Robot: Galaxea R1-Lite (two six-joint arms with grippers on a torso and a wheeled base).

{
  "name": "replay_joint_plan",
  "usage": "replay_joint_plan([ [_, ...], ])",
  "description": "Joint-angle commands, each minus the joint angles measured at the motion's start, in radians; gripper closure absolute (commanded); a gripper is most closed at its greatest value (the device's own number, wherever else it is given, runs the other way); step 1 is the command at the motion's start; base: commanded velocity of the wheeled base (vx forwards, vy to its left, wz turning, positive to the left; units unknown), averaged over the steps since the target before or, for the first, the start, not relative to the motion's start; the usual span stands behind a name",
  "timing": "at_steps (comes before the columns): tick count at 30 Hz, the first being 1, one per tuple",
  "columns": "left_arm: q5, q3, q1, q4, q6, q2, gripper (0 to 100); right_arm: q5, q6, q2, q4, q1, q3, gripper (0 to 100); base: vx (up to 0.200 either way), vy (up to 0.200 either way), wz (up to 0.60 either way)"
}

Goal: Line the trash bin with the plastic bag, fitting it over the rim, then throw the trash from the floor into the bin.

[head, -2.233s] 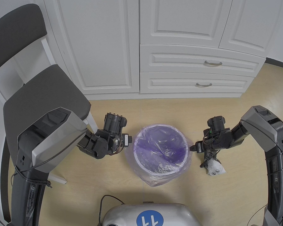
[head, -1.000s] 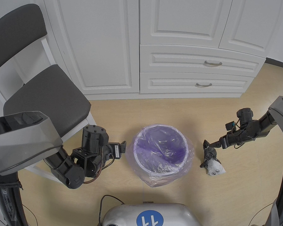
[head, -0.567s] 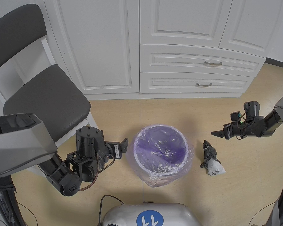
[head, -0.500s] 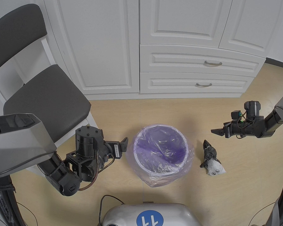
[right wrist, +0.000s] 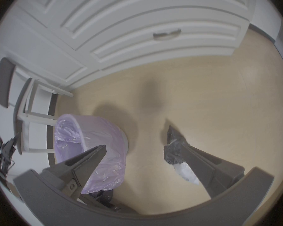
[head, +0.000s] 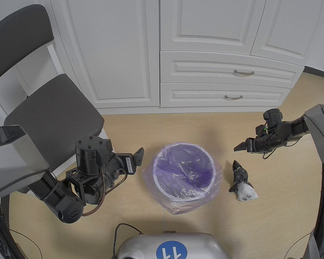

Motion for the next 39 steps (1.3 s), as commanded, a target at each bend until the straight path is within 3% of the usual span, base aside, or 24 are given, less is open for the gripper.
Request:
replay_joint_plan([
  [1, 0.000, 0.010, 0.000, -0.004, -0.001, -0.021, 0, -0.065, 0.078, 0.215, 0.181, 0.059, -0.224, 0, 0.000, 0.000, 0.00],
  [22, 0.006, 0.001, -0.004, -0.047, -0.004, 0.110, 0, -0.060, 0.080, 0.344, 0.186, 0.135, -0.322, 0, 0.000, 0.000, 0.00],
  [26, 0.013, -0.002, -0.001, -0.102, -0.002, 0.165, 0, -0.057, 0.130, 0.376, 0.190, 0.135, -0.391, 0, 0.000, 0.000, 0.00],
  [27, 0.013, 0.001, -0.003, -0.120, -0.002, 0.177, 0, -0.056, 0.178, 0.381, 0.187, 0.136, -0.406, 0, 0.000, 0.000, 0.00],
  [39, 0.016, 0.015, 0.000, -0.130, -0.001, 0.174, 0, -0.056, 0.385, 0.391, 0.141, 0.144, -0.446, 0, 0.000, 0.000, 0.00],
])
